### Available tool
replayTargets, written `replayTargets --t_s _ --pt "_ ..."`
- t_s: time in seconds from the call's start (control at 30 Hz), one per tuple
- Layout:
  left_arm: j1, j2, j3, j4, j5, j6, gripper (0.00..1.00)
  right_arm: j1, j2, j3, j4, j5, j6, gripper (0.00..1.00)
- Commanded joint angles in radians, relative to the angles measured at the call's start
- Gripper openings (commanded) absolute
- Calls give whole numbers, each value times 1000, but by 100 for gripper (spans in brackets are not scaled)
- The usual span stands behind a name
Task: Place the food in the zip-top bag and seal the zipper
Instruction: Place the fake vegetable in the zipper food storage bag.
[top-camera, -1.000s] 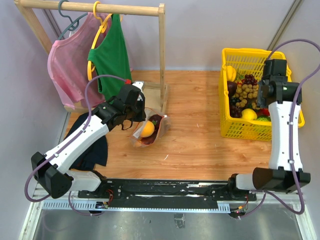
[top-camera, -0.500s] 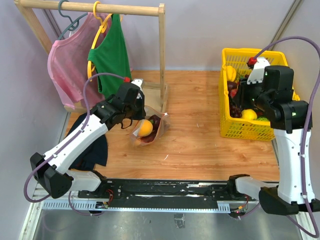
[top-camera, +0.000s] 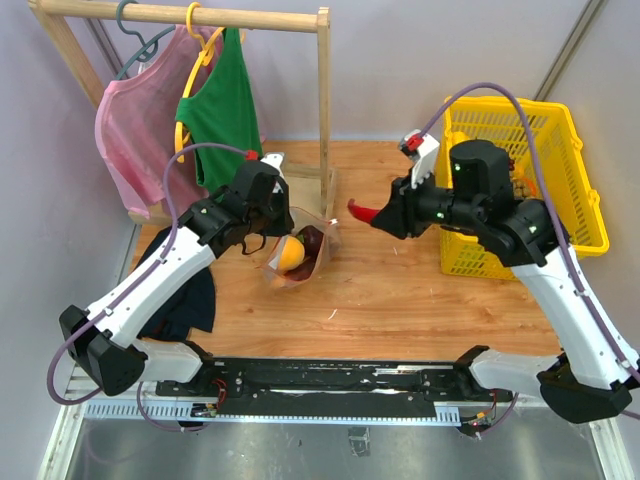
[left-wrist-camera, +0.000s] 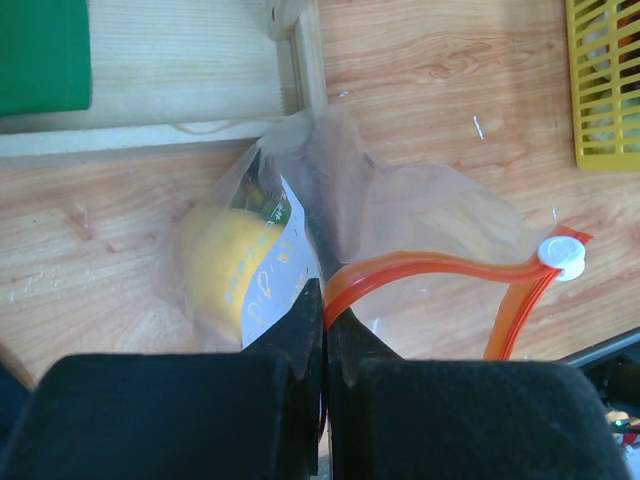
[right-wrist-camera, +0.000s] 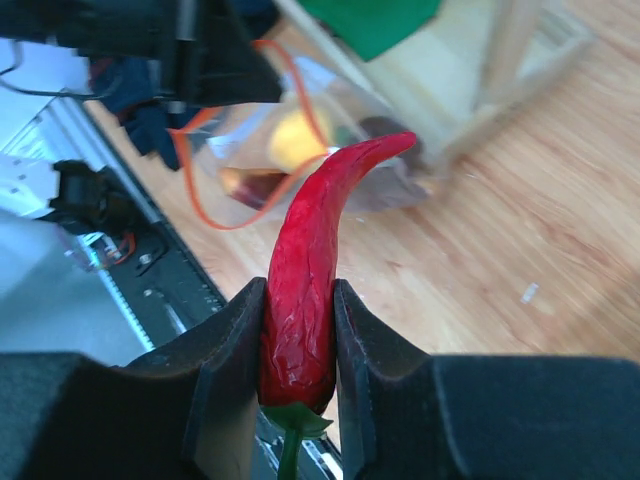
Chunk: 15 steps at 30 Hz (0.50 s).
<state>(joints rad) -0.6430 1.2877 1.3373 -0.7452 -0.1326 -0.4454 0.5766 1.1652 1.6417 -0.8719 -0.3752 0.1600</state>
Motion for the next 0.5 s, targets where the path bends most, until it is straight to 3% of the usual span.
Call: replayTargets --t_s 0.0,0.23,0.47 --pt "4 10 39 12 10 -23 0 111 16 -2 101 -48 61 1" --pt "5 18 36 19 15 -34 0 214 72 -31 135 -88 120 1" --pt "4 19 24 33 28 -42 0 278 153 -57 131 -7 172 1"
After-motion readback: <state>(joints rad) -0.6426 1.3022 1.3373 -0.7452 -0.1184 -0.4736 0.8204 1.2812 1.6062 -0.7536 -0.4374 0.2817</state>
